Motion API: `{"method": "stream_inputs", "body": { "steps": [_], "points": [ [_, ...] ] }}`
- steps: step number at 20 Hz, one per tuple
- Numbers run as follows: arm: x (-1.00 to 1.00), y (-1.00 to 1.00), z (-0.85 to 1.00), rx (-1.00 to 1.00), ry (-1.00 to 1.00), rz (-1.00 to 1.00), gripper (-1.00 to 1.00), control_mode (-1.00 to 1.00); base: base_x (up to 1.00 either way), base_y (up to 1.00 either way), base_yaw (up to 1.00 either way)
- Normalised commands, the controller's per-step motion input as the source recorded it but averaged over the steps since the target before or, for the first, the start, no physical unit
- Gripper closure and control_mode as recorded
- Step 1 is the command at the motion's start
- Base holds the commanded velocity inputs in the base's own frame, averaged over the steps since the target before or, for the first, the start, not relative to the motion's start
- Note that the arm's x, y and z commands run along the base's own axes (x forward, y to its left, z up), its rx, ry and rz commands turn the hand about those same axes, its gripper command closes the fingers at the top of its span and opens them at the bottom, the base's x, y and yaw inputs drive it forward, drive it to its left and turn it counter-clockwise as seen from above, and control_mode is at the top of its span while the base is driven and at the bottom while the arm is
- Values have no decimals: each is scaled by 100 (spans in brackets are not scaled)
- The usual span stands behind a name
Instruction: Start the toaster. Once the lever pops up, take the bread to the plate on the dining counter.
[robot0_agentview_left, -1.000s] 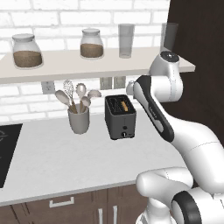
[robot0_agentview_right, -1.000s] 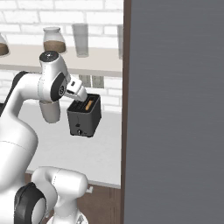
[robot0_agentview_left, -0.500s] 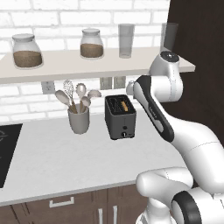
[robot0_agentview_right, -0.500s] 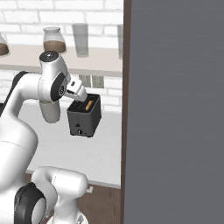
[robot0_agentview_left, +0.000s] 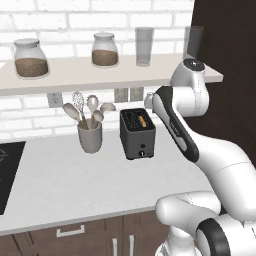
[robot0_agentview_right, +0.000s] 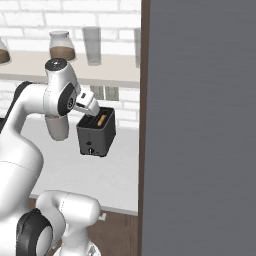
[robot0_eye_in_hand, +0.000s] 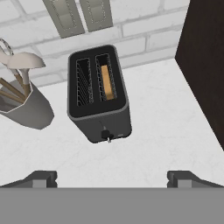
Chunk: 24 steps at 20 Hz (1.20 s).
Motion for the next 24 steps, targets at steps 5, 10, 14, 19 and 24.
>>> {"method": "stream_inputs", "body": {
  "steps": [5, 10, 14, 19, 24],
  "points": [
    [0, 0, 0, 0, 0, 0, -100, -100, 0, 0, 0],
    [0, 0, 0, 0, 0, 0, -100, -100, 0, 0, 0],
    [0, 0, 0, 0, 0, 0, -100, -100, 0, 0, 0],
    [0, 0, 0, 0, 0, 0, -100, -100, 0, 0, 0],
    [0, 0, 0, 0, 0, 0, -100, -100, 0, 0, 0]
  ]
}}
